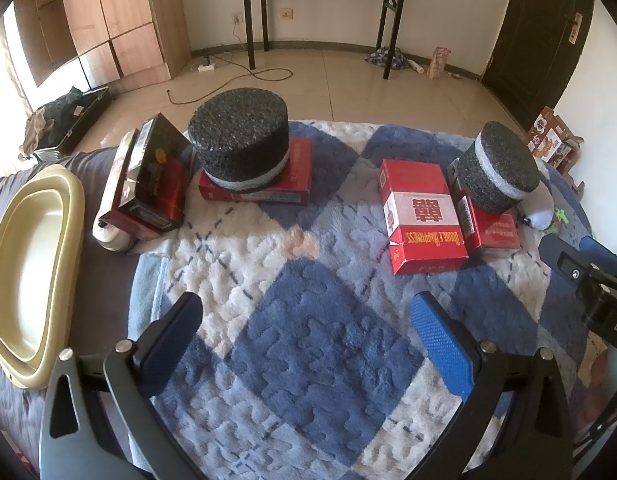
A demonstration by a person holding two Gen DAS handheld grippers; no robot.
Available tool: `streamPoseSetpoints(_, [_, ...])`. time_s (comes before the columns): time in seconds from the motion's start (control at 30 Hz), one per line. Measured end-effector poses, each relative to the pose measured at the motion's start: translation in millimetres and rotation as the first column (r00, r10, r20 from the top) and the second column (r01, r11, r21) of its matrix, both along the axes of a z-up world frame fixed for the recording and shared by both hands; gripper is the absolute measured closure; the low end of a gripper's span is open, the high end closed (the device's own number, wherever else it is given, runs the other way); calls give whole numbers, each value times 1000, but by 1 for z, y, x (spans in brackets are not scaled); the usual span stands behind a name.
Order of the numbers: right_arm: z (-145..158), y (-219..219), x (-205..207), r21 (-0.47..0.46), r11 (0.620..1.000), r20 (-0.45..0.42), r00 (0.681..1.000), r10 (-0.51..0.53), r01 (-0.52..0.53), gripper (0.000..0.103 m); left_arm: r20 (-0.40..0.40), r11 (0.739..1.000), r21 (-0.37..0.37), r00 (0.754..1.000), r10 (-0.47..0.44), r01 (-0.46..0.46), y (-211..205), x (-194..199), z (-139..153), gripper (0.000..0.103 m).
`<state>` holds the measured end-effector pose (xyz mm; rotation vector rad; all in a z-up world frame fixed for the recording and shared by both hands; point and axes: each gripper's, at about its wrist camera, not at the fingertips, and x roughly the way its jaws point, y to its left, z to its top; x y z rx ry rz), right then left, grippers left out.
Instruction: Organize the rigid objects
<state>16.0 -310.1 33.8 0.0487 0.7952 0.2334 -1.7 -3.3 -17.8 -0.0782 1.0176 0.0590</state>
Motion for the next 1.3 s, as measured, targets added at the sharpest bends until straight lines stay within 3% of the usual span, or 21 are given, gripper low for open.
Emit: streamPoseSetpoints(1.3, [-5, 0, 4, -1, 1000, -25, 1000, 1, -1, 0, -25, 1000, -6, 999, -21, 21, -3, -1, -2, 0])
